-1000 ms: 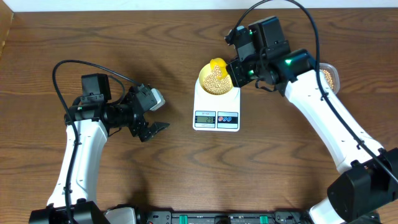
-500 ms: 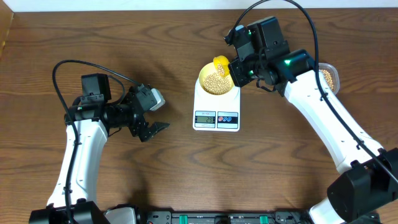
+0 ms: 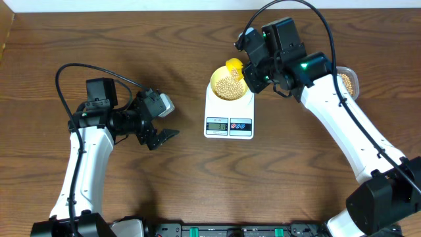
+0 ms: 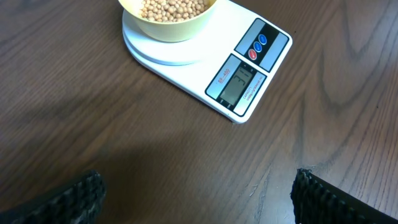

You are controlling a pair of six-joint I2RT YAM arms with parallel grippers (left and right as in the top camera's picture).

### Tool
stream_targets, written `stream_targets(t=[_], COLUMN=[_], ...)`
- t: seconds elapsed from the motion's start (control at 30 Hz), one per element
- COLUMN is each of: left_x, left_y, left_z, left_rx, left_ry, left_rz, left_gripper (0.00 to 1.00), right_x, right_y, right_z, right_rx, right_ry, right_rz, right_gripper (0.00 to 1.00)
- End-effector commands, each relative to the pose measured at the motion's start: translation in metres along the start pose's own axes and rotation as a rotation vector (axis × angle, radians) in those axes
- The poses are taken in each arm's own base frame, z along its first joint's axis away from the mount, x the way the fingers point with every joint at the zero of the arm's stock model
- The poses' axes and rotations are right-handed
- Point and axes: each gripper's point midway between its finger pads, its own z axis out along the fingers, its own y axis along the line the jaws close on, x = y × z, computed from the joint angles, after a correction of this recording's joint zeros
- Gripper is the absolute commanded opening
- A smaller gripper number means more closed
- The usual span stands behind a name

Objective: Scoop item into bowl and weigh 50g on scale
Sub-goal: 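Tilt scoop with right gripper to pour soybeans into bowl, then move empty scoop with right gripper back to the soybean tub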

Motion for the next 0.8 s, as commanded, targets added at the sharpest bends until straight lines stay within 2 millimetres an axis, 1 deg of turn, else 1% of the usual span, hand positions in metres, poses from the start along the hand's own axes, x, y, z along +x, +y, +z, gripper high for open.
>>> stream_targets(t=[0.0,0.43,0.77], left_x=[0.004,0.004,0.004], left_y=[-0.0024,-0.0024,-0.0024], left_z=[0.0022,0.0022,0.0022], left_rx=[0.012,0.012,0.012], left_ry=[0.002,0.002,0.002], left_rz=[-0.017,-0.017,-0.017], left_gripper=[0.98,0.98,0.97], right_x=[-0.0126,-0.0132,-0.0163], right_y=[0.0013,0.0012,0.0021], right_z=[-0.0125,-0.0124,-0.0125], right_rx=[0.011,0.015,0.011], right_ry=[-0.039,-0.04,-0.054], right_rz=[-0.116,-0.28,-0.287], right_gripper=[0.01,0.01,0.01])
